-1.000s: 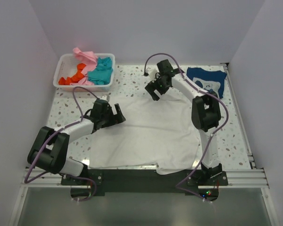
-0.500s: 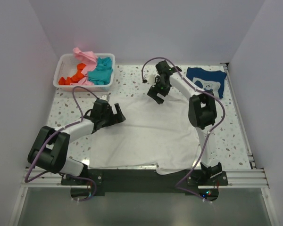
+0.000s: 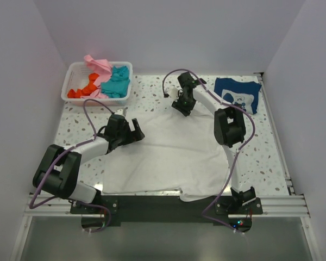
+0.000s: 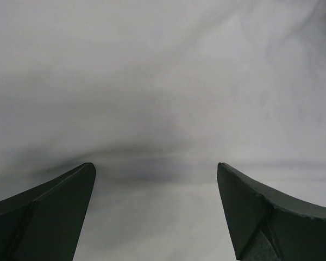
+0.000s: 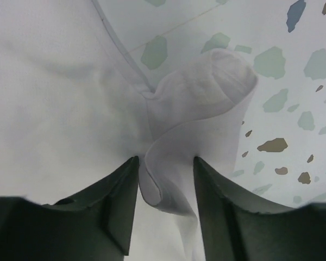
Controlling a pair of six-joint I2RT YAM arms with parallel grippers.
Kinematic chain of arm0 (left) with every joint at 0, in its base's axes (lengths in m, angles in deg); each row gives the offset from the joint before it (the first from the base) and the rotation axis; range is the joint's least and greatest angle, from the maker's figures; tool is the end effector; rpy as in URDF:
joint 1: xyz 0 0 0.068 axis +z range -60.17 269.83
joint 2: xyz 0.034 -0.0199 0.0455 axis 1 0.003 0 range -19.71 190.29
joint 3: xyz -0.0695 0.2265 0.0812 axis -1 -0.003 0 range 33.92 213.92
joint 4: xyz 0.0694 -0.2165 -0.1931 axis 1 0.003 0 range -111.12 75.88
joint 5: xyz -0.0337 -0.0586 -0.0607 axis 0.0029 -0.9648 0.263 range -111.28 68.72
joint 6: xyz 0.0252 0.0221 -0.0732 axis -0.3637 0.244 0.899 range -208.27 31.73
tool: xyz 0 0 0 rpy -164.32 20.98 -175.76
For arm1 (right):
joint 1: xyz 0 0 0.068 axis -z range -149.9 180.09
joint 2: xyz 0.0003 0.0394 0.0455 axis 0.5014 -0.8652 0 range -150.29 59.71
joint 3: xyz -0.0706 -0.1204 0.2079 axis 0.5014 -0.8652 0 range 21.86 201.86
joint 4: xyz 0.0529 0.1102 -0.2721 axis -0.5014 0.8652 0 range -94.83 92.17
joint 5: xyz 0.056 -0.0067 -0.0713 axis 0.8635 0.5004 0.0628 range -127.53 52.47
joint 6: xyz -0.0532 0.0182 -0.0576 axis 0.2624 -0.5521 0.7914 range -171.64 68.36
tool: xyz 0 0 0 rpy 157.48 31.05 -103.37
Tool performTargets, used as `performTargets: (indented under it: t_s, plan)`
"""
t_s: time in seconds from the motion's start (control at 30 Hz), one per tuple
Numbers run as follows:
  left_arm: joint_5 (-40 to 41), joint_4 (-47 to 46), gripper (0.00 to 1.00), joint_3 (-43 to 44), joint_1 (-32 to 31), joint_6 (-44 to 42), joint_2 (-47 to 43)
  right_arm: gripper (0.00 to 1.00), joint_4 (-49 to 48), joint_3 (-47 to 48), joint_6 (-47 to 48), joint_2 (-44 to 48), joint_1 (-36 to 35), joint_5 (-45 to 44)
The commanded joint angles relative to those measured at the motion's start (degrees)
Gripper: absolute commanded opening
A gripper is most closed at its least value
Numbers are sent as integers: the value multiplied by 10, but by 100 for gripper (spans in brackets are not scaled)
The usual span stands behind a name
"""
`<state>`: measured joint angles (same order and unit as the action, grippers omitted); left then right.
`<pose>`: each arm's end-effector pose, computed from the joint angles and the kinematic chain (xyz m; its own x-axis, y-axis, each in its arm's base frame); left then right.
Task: Fold and stack the t-shirts
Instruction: Flatten the tshirt out
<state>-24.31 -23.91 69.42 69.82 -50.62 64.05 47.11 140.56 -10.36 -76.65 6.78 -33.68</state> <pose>0.3071 -0.1157 0.0786 -0.7603 -0.3723 -0.5323 -0.1110 0.8819 -0.4582 0.4877 0.2154 0.1163 -0.3721 -0.8772 -0.3035 -0.8808 0.4368 -0.1826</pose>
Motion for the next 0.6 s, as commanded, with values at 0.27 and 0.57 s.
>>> performTargets:
  t_s: [0.27, 0.57]
  plan:
    - [29, 52, 100, -7, 0, -15, 23, 0, -37, 5, -7, 36, 0, -37]
    - [29, 55, 100, -7, 0, -13, 26, 0, -132, -40, -31, 69, 4, -125]
